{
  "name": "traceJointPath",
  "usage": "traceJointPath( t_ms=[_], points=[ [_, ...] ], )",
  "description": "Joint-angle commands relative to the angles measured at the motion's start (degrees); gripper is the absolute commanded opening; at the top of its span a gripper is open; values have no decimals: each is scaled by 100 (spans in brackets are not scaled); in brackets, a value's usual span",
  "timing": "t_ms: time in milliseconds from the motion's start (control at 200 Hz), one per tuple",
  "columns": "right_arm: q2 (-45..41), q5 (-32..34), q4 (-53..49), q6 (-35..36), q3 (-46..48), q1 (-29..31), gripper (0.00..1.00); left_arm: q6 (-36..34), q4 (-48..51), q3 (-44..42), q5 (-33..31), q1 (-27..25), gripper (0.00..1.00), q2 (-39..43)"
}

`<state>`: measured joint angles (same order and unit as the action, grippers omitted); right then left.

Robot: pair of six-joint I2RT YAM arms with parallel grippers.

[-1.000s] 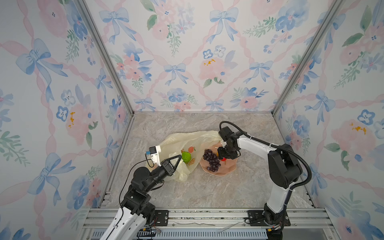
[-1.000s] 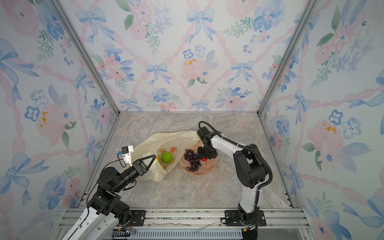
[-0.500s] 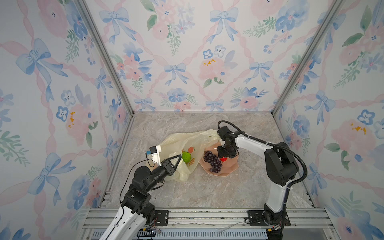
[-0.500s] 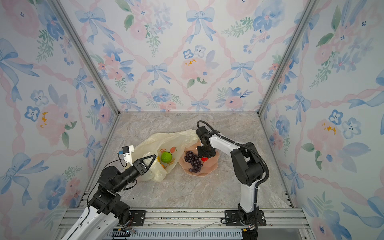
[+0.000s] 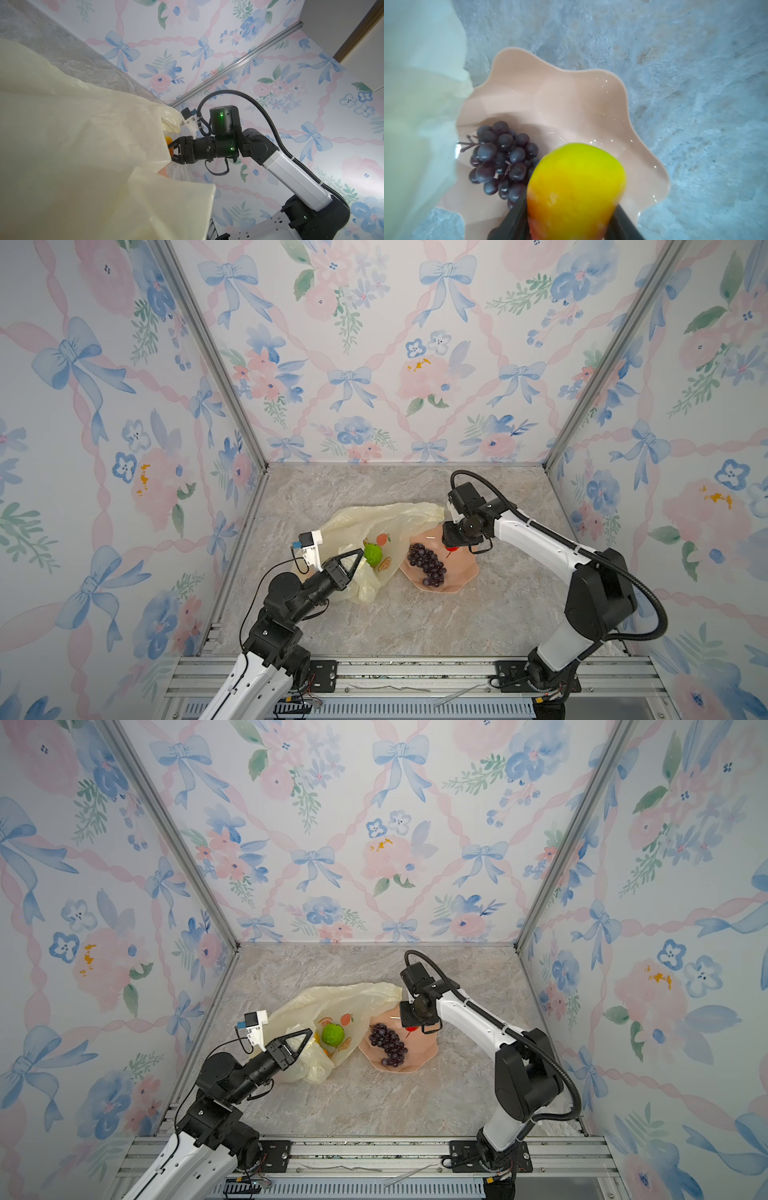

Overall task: Place the fruits into the plastic bag
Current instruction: 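Lift the red-yellow fruit out of the bowl with the right gripper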

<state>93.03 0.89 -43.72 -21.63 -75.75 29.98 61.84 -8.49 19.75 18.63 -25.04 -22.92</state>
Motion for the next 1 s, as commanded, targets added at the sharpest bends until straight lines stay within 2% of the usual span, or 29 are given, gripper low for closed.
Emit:
traceJointPath(
  t_ms=[0, 245, 460, 760, 875, 995],
  points=[
    [-576, 64, -365, -198, 146, -77, 49, 47, -123, 3, 9, 25, 0, 67],
    [-1925, -208, -660, -405, 136, -347, 49, 65, -201, 45, 79, 24, 0, 49],
    [-2748, -1175, -196, -805, -158, -422, 49, 135, -329, 10, 114, 27, 0, 28],
    [-3225, -2123, 1076, -1569, -362, -414, 49, 176, -337, -8, 132, 21, 0, 64],
    [-3288, -2151, 1456, -1720, -362, -317, 49, 214, -389, -28, 132, 21, 0, 46],
    [-3204, -1873, 1672, -1643, -387, 88, 49, 232, -425, 0, 142, 21, 0, 1]
  ],
)
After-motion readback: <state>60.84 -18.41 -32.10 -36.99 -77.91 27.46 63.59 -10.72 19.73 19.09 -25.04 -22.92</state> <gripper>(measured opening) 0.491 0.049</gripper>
